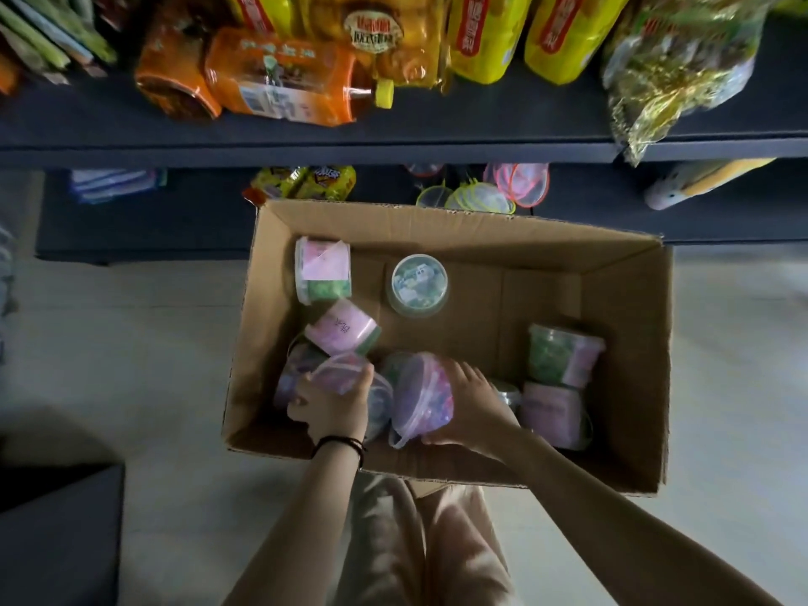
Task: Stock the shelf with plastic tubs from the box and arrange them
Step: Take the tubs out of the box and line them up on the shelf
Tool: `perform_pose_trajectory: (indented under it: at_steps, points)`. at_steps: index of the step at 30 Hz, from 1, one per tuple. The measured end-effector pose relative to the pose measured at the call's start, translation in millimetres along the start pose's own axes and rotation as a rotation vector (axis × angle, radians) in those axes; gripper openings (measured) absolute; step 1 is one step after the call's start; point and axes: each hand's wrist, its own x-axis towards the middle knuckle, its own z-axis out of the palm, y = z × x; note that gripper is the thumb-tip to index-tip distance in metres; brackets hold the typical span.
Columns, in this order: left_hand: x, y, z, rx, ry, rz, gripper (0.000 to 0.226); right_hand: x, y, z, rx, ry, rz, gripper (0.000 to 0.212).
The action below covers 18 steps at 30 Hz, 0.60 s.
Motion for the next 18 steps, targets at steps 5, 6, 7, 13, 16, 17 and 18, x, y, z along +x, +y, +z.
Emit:
perform_pose_trajectory:
  at_steps: [5,6,7,13,16,17,18]
  points:
    - [-7.0,-3.3,1.8,0.052,-0.041,0.074,0.1,-6.9,7.1,-6.8,0.043,0.109,0.043,0.115]
    - [-10.4,-5.4,1.8,0.046,-0.057,0.1,0.104,-7.3,7.3,-8.2,0.087,0.161,0.076,0.114]
    - [-14.0,-7.9,2.5,0.038,-0.073,0.136,0.109,-6.7,7.2,-9.8,0.145,0.215,0.119,0.113]
    - [-23.8,-17.4,13.0,0.055,-0.181,0.094,0.116,1.7,9.0,-11.4,0.361,0.283,0.246,0.101]
    - [-14.3,-15.8,16.0,-0.054,-0.193,-0.023,0.112,4.3,7.6,-5.4,0.363,0.232,0.273,0.098]
    - [-12.2,-14.9,17.8,-0.09,-0.195,-0.034,0.111,5.0,6.4,-3.7,0.376,0.226,0.291,0.099]
    - [-10.3,-14.1,21.1,-0.132,-0.189,-0.043,0.11,5.5,5.0,-3.1,0.401,0.23,0.313,0.101]
